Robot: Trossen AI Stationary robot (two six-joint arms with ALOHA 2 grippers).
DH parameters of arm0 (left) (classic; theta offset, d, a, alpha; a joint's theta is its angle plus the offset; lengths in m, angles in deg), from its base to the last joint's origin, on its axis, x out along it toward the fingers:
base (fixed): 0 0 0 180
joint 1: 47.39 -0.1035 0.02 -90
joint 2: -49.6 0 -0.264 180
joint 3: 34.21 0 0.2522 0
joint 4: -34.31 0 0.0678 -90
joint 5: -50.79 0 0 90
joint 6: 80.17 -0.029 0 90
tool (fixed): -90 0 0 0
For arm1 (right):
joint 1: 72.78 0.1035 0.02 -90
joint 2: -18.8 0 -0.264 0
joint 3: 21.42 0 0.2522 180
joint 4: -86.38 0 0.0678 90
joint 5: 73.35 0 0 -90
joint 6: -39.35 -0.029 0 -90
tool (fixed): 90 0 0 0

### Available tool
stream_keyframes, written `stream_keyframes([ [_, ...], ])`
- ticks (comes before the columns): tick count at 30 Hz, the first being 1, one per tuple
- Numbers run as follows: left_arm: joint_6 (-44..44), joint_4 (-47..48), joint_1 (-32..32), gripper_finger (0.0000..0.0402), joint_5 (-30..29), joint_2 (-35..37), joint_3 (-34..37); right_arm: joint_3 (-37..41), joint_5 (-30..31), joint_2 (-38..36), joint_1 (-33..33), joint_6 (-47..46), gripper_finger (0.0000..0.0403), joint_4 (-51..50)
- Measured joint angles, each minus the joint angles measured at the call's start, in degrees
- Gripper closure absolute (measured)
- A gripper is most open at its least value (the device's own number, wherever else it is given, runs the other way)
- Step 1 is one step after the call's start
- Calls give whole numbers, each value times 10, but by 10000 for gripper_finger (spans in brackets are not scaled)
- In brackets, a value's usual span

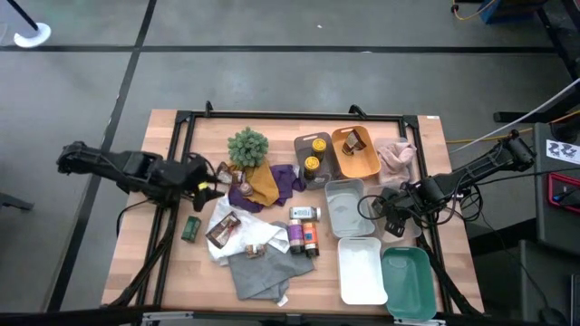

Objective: Sort spices by type
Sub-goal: Put the black seasoning can into the transparent bin

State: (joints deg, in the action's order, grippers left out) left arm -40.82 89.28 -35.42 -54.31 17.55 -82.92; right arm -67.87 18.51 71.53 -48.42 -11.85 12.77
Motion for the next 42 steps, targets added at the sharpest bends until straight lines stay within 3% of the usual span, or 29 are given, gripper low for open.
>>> stream_keyframes([
  [9, 264, 167, 24, 139, 201, -71, -58, 0, 0, 0, 0, 0, 200, 3],
  [12, 350, 200, 39, 139, 241, -85, -58, 0, 0, 0, 0, 0, 201, 9],
  [31, 655, 223, 207, 139, 289, -273, -58, 0, 1, 0, 0, 4, 201, 54],
  [42, 708, 187, 264, 139, 287, -364, -58, 0, 3, 0, 0, 7, 201, 63],
])
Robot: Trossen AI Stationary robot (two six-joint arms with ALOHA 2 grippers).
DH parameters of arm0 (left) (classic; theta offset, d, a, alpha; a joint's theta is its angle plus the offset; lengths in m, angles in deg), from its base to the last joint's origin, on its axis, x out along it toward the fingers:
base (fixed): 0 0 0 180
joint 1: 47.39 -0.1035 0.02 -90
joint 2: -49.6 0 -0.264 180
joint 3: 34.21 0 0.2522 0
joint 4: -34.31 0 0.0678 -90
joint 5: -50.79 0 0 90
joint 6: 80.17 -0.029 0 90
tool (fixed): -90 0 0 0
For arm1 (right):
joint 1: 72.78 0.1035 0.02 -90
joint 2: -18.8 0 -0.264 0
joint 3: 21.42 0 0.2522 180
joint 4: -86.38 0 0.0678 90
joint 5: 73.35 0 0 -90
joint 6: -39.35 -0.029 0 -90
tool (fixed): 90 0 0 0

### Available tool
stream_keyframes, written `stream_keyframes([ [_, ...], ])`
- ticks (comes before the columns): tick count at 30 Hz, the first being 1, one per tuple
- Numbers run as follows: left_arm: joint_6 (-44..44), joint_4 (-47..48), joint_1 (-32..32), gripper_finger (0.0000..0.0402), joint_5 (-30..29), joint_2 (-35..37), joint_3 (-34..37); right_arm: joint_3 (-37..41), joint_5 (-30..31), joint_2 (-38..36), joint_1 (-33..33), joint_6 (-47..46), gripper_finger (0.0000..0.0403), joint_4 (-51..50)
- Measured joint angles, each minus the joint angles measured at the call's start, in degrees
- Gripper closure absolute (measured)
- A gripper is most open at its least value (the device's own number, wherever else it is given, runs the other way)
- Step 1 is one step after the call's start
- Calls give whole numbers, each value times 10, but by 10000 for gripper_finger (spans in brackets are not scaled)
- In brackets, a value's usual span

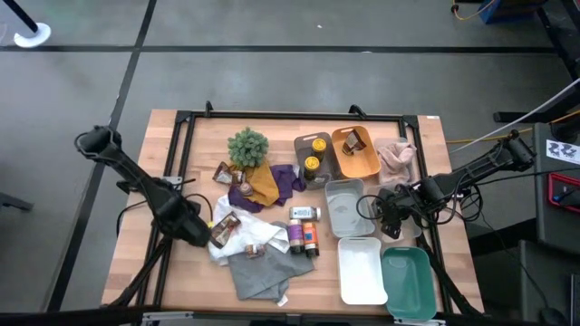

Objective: Sort spices by type
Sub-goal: Put the black seasoning can into the transparent bin

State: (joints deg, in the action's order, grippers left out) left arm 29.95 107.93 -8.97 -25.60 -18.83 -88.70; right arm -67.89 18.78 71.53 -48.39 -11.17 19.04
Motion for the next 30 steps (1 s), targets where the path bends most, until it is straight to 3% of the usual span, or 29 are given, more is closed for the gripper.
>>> stream_keyframes([
  [11, 36, -25, 27, 139, -39, -55, 0, 0, 0, 0, 0, 0, 201, 0],
  [18, 104, -26, 56, 139, -43, -84, 0, 0, 0, 0, 0, 0, 201, 0],
  [25, 189, -45, 99, 139, -117, -109, 0, 0, 18, 0, 0, 1, 201, 0],
  [30, 245, -53, 127, 139, -132, -129, 0, 0, 24, 0, 0, 1, 201, 0],
])
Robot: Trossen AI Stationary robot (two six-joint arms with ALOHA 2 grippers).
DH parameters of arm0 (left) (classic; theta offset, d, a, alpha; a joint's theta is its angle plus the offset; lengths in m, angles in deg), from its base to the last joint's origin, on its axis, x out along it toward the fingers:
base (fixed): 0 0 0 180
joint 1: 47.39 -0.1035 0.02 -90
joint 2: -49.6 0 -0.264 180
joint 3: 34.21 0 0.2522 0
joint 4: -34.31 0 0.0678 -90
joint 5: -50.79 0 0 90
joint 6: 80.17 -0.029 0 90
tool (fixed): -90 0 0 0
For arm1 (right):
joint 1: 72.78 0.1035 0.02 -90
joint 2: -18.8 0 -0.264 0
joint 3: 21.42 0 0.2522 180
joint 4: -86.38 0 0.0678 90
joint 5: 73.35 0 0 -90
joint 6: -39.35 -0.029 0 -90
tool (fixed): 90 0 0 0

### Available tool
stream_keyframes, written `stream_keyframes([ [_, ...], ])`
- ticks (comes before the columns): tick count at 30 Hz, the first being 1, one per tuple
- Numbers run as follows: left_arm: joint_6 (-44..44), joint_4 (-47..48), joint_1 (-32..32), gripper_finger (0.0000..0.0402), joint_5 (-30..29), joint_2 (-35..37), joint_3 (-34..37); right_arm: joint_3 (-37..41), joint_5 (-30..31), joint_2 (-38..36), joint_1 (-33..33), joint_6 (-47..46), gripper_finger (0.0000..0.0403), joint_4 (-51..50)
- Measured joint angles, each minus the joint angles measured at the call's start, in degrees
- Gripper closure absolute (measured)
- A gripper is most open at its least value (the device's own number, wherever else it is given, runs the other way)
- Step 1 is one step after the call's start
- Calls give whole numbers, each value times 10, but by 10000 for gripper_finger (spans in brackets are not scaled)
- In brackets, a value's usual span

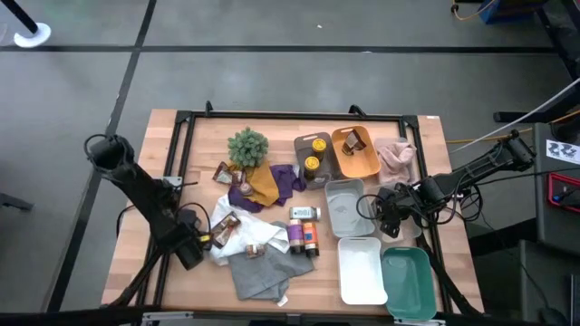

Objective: Sort spices by type
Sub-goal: Put the black seasoning can into the transparent bin

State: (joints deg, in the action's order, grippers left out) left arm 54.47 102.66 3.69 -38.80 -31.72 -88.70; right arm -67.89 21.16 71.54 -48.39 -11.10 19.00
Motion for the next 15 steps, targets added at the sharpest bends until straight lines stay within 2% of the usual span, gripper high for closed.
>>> stream_keyframes([
  [15, 12, -14, 19, 139, -51, -49, -1, 0, 0, 0, 0, 0, 200, 0],
])
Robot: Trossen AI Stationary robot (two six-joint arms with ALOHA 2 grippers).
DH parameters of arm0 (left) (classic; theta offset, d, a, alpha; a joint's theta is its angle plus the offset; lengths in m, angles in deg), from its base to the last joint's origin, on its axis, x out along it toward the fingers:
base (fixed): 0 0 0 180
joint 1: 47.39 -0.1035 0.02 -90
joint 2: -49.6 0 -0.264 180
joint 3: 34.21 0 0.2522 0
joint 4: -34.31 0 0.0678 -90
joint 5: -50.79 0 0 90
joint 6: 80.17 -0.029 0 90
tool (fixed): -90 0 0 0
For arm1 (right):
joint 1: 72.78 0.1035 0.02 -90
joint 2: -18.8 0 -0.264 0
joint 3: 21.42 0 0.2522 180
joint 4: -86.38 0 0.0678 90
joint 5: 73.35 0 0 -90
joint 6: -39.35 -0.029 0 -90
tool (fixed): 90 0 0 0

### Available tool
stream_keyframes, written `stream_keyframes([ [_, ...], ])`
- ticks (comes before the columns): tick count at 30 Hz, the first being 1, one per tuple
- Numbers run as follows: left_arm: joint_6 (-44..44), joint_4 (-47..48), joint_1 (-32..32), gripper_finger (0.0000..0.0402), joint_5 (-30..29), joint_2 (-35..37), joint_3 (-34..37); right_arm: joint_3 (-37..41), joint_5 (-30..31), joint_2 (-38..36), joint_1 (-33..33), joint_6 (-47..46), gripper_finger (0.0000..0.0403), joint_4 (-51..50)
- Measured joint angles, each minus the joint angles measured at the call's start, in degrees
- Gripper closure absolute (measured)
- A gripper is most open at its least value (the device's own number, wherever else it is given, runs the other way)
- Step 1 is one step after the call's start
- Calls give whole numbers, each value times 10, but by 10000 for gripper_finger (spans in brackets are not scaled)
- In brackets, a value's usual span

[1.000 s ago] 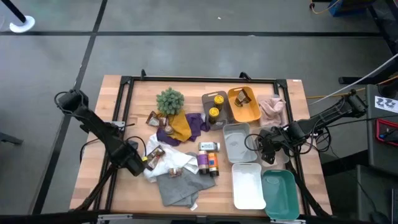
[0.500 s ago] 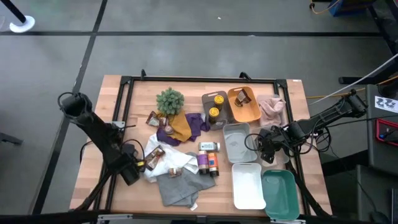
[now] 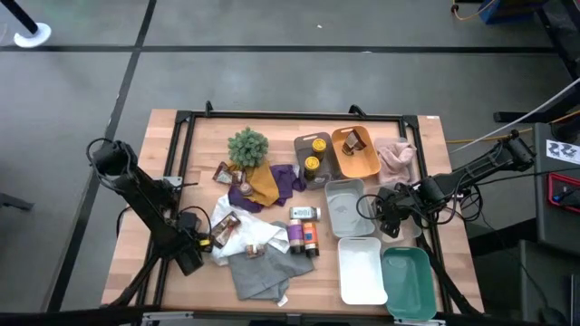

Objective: Sort spices by type
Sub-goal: Put the black seasoning can into the transparent bin

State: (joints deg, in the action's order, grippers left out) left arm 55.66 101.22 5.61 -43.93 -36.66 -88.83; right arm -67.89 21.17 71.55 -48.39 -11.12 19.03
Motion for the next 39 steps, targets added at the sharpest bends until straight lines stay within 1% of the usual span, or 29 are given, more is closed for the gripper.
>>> stream_keyframes([
  [3, -1, 1, 0, 144, -9, 0, 0, 0, 4, 0, 0, 0, 201, 0],
  [5, -1, 1, -1, 158, -13, 0, 0, 0, 8, 0, 0, 0, 200, 1],
  [8, -1, 1, -1, 192, -19, -1, 0, 0, 9, 0, 0, 0, 200, 1],
  [13, -4, 4, -1, 265, -21, -1, -8, 0, 9, 0, 0, 0, 200, 1],
  [15, -10, 3, -1, 288, -20, -1, -14, 0, 9, 0, 0, 0, 201, 1],
  [19, -21, 5, -1, 291, -17, 3, -32, 0, 9, 0, 0, 0, 200, 1],
  [22, -30, 10, -1, 291, -16, 21, -50, 0, 9, 0, 0, 0, 201, 2],
  [26, -42, 17, -2, 290, -4, 69, -72, 0, 9, 0, 0, 0, 200, 2],
  [31, -22, 12, -12, 284, 12, 142, -87, 0, 10, 0, 0, 1, 200, 5],
  [33, -20, 9, -24, 286, 12, 170, -87, 0, 17, 0, 0, 16, 201, 19],
  [35, -37, 6, -39, 288, 7, 192, -87, 0, 27, 0, 0, 46, 201, 47],
  [39, -106, -6, -79, 286, -15, 217, -87, 0, 34, 0, 0, 118, 201, 124],
])
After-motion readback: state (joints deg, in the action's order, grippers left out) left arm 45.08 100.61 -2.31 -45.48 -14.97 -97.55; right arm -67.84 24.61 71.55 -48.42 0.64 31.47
